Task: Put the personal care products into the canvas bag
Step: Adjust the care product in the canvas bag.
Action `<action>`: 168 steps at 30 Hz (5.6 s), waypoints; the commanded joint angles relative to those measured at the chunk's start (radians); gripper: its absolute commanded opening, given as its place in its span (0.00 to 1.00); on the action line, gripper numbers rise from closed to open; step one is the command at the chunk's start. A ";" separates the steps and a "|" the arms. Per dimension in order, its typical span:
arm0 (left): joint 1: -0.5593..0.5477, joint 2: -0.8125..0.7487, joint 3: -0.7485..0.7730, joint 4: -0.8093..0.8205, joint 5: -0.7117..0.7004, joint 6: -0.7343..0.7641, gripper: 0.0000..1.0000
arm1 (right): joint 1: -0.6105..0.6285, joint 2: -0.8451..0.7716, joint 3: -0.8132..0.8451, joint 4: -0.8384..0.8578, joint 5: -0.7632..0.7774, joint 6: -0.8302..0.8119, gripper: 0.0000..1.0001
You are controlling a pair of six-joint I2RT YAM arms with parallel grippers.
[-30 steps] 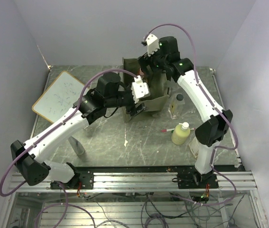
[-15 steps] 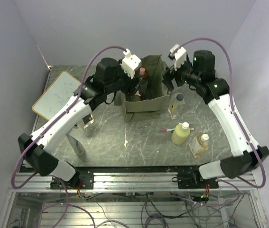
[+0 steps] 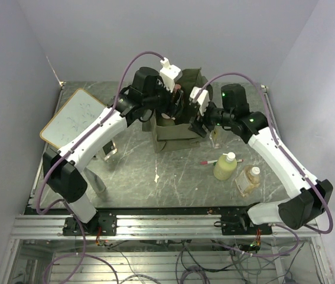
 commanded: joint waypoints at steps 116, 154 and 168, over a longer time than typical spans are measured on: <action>0.161 0.459 0.360 0.078 -0.221 0.373 0.07 | 0.172 0.099 -0.008 0.002 0.067 -0.057 0.03; 0.157 0.280 0.230 -0.011 -0.099 0.320 0.92 | 0.172 0.113 0.200 -0.073 0.117 0.008 0.53; 0.157 0.157 0.236 -0.042 0.054 0.268 0.97 | 0.165 0.022 0.255 0.003 0.336 0.150 0.64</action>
